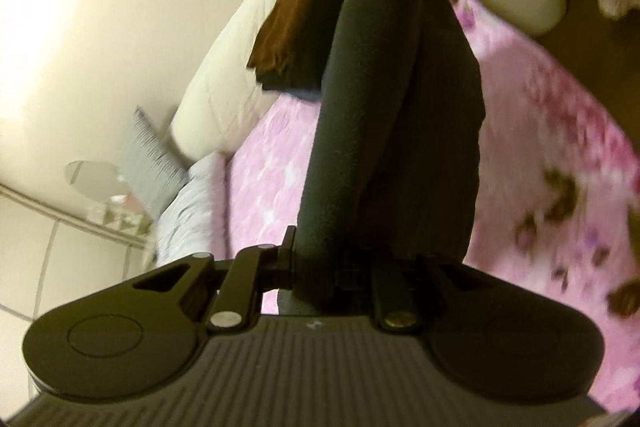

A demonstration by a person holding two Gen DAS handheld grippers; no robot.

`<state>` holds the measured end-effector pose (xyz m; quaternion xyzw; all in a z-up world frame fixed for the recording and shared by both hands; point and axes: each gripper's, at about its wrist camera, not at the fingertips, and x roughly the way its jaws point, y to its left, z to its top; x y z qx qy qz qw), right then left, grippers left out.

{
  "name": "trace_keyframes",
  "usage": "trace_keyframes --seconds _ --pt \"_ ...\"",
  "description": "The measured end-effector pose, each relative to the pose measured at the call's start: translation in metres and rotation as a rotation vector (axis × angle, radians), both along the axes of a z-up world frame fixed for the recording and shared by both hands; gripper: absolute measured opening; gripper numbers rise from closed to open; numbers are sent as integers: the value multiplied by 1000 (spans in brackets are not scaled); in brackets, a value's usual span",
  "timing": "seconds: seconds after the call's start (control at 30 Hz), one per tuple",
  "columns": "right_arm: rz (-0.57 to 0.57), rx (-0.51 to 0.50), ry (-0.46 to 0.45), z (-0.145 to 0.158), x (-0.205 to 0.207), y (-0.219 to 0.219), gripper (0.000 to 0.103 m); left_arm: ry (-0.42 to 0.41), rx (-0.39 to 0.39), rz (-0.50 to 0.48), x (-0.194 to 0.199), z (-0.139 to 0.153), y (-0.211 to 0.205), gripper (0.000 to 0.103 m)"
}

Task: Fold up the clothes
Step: 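Carry the folded shirt with both grippers to the clothes stack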

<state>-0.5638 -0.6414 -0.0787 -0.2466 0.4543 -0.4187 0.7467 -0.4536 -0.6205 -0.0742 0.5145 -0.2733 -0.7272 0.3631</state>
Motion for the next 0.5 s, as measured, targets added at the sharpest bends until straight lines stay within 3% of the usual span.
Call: trace_keyframes --seconds 0.17,0.27,0.4,0.5 --pt "-113 83 29 67 -39 -6 13 48 57 -79 -43 63 -44 14" --pt "-173 94 45 105 -74 -22 13 60 52 -131 -79 94 -80 14" --pt "-225 66 45 143 -122 -70 13 67 13 -164 -131 124 -145 14" --pt "-241 36 37 154 -177 -125 13 74 -24 -147 -173 142 -210 14"
